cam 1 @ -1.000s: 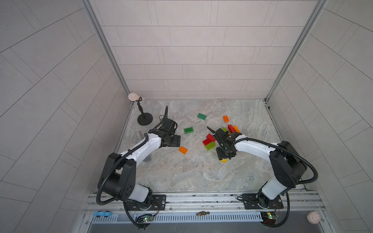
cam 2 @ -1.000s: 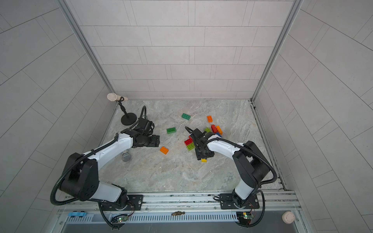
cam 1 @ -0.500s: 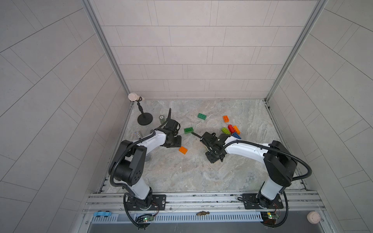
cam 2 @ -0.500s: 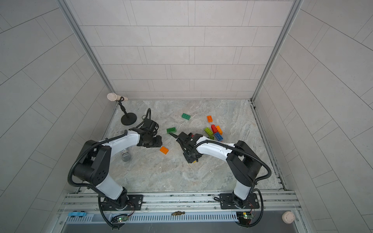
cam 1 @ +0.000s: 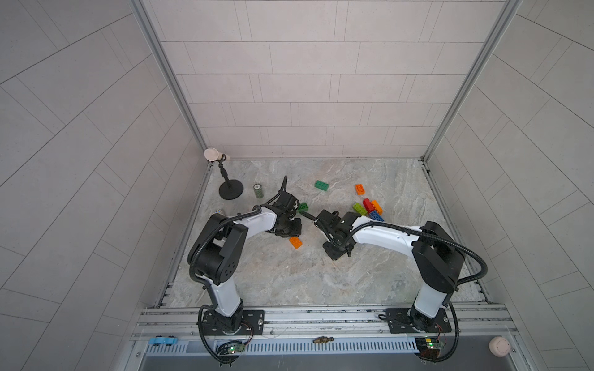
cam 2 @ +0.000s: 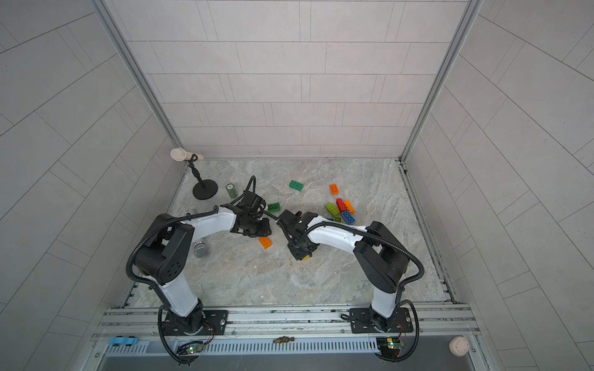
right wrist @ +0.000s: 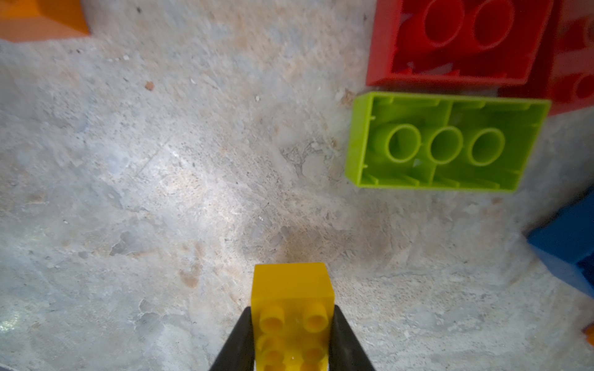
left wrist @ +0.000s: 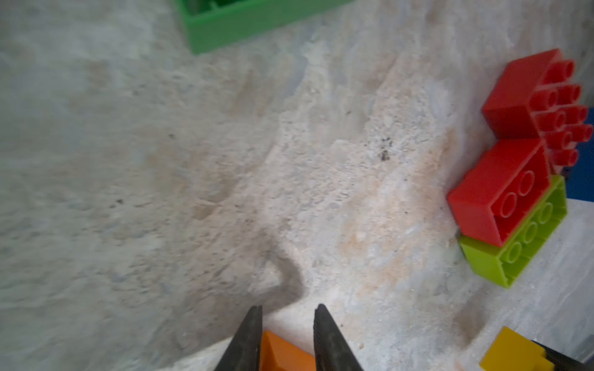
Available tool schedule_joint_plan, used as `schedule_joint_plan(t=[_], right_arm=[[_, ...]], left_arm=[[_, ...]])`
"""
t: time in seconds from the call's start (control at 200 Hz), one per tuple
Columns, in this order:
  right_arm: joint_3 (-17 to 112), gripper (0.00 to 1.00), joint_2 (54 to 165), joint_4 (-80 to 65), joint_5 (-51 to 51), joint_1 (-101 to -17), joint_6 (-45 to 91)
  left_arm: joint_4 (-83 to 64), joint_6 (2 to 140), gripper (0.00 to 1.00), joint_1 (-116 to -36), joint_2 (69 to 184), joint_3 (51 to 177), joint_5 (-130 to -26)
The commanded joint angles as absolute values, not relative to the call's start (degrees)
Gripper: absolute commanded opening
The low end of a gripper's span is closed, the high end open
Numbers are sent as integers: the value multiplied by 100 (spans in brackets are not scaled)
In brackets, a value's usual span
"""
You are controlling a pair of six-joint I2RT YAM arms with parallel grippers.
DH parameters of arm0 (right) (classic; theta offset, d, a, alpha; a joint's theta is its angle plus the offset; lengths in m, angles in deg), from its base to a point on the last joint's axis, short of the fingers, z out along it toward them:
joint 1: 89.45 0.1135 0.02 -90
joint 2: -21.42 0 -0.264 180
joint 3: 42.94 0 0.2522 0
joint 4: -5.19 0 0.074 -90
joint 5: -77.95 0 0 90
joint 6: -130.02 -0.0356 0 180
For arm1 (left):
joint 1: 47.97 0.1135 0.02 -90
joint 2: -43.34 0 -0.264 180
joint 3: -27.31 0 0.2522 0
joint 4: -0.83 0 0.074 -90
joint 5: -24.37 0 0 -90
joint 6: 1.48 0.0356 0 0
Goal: Assemble a rectangle with lego
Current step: Adjust the lego brick at the center of the board.
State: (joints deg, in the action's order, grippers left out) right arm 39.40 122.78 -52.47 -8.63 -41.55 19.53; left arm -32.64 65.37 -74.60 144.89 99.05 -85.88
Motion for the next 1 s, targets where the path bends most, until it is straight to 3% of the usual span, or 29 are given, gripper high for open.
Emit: schedule_joint_plan(t=[0.0, 0.2, 0.53, 0.801, 0.921, 0.996], right_arm=[[4012, 24, 12295, -5282, -889, -4073, 2035], [4419, 24, 12633, -5189, -1003, -3530, 1836], [5507, 29, 13607, -5305, -1112, -3246, 963], [5631, 45, 13829, -5406, -1063, -3217, 616], [5555, 45, 13827, -5428, -1067, -3193, 552], [5643, 40, 13907, -5475, -1065, -3176, 532]], left_arm=[[-3207, 6414, 33, -7522, 14493, 10064, -8826], [-3795, 6619, 44, -7121, 13729, 10075, -8412], [-4278, 6511, 50, -5697, 12108, 9131, -7140], [-4217, 6406, 51, -5482, 11694, 8994, -6858], [-4178, 6397, 51, -5430, 11607, 8970, -6973], [-4158, 6383, 51, -5427, 11585, 8954, -6994]])
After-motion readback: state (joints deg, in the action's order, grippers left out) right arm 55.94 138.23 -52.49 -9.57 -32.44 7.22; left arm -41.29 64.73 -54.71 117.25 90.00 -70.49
